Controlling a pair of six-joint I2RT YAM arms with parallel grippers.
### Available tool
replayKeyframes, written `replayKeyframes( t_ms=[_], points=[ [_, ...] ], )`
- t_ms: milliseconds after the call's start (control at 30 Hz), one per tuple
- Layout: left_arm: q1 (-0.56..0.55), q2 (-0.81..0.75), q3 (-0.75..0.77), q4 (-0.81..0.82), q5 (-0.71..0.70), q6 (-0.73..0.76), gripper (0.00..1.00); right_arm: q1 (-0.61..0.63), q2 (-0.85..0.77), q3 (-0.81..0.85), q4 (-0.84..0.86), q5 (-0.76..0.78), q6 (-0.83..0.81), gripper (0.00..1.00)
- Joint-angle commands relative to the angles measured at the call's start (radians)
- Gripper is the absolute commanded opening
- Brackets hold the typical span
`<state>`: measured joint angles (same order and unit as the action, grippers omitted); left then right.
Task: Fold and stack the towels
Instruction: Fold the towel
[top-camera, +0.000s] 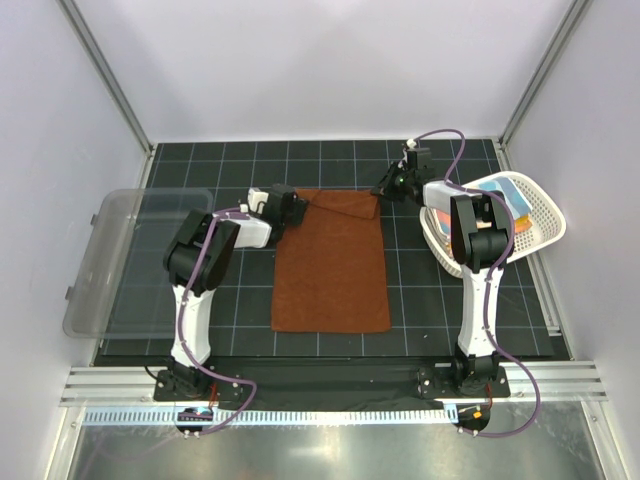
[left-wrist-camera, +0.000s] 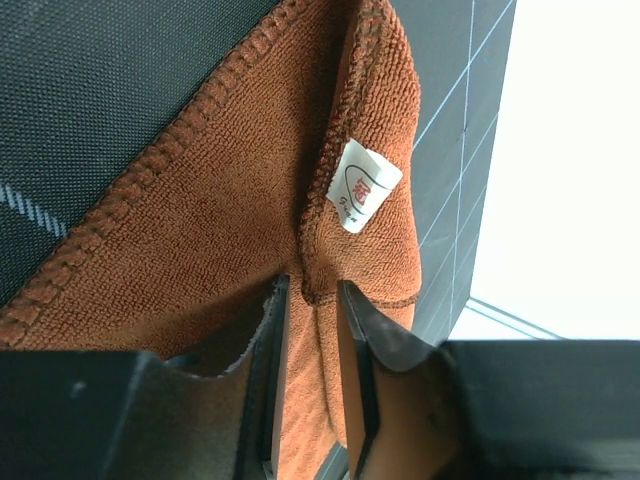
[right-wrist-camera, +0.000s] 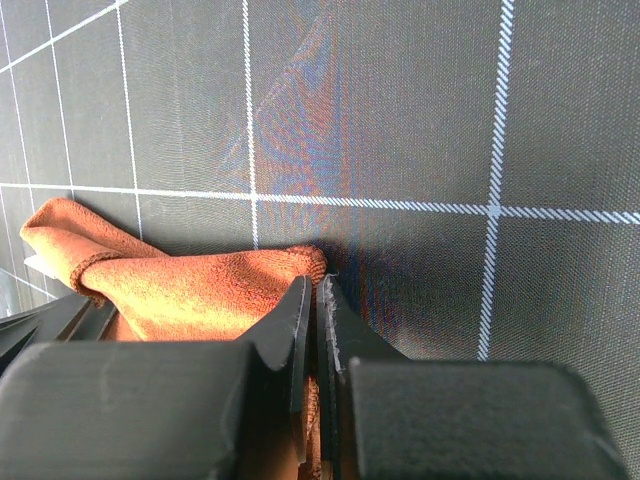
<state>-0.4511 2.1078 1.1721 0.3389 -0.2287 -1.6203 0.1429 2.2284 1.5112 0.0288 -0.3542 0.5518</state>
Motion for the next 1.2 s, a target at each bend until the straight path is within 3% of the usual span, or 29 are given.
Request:
replayKeyframes(
  t_ms=[0,167,267,500,667,867,1100,1167],
  points=[
    [0.008,-0.003,0.004,0.035,-0.034,-0.007,0.24,-0.003,-0.006,0.029,0.022,-0.003,-0.016,0.01],
    [0.015,-0.002,0.006,0.045,-0.027,-0.016,0.05,-0.003,-0.004,0.029,0.019,-0.003,-0.021,0.01],
    [0.020,-0.008,0.004,0.049,-0.018,-0.020,0.00,-0.003,-0.004,0.029,0.016,-0.002,-0.023,0.01],
    [0.054,-0.054,0.023,0.019,0.025,0.023,0.00,-0.005,-0.009,0.044,-0.001,0.000,-0.030,0.01],
    [0.092,-0.114,0.092,-0.113,0.135,0.146,0.00,-0.016,-0.062,0.063,-0.053,-0.003,-0.061,0.01],
    [0.161,-0.288,0.067,-0.277,0.285,0.328,0.00,-0.017,-0.280,-0.017,-0.154,-0.031,-0.160,0.01],
    [0.189,-0.561,-0.011,-0.613,0.458,0.655,0.00,0.004,-0.648,-0.308,-0.259,-0.046,-0.251,0.01],
    [0.189,-0.630,-0.079,-0.636,0.483,0.689,0.00,0.006,-0.723,-0.408,-0.279,-0.040,-0.248,0.01]
  ],
)
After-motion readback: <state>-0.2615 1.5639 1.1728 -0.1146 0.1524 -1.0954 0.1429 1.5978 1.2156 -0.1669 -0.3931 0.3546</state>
